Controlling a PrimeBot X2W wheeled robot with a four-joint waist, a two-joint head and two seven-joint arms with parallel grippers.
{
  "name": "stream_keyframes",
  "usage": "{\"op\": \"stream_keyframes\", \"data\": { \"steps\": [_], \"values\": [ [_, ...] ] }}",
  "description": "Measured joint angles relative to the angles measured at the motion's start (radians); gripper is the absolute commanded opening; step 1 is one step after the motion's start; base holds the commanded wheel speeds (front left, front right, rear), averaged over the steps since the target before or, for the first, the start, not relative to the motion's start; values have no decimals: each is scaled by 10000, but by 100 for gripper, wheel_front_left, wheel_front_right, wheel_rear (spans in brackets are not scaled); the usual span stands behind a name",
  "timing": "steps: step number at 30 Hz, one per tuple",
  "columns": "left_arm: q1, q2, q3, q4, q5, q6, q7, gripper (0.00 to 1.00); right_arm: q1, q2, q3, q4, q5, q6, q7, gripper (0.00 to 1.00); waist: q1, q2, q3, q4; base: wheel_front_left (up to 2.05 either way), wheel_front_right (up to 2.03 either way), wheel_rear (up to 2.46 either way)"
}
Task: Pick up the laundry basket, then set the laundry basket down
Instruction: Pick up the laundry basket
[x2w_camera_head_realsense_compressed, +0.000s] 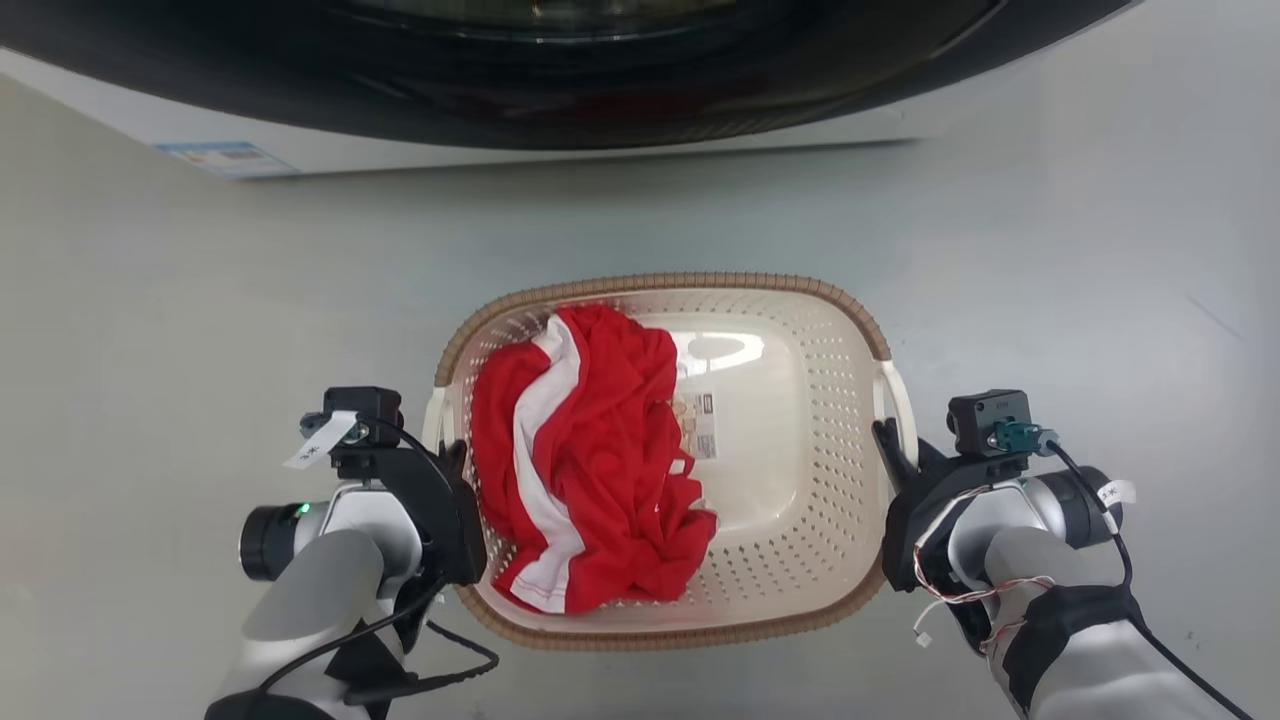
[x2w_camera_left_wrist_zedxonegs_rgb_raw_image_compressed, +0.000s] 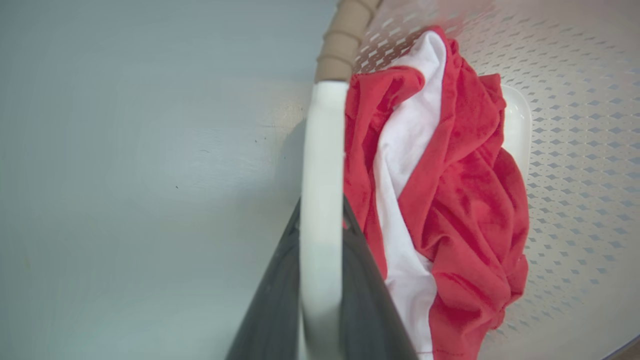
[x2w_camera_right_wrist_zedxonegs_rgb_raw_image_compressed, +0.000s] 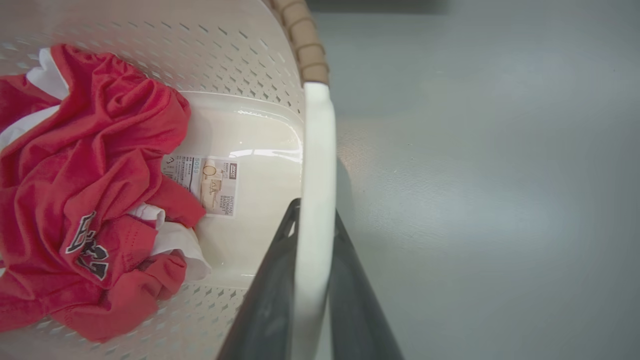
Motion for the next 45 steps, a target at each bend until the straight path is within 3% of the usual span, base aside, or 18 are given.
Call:
{"op": "stream_keyframes", "data": {
  "steps": [15, 45],
  "values": [
    [484, -100, 13, 240, -690, -79, 1818, 0, 337, 123, -142, 709, 646, 205, 1325, 0, -1, -1, -1794, 106, 0, 0, 0],
    [1727, -79, -132, 410, -1904, -73, 5333, 0, 1993, 213, 192, 903, 2255, 219, 4324, 0, -2, -1, -5636, 206, 0, 0, 0]
  ]
}}
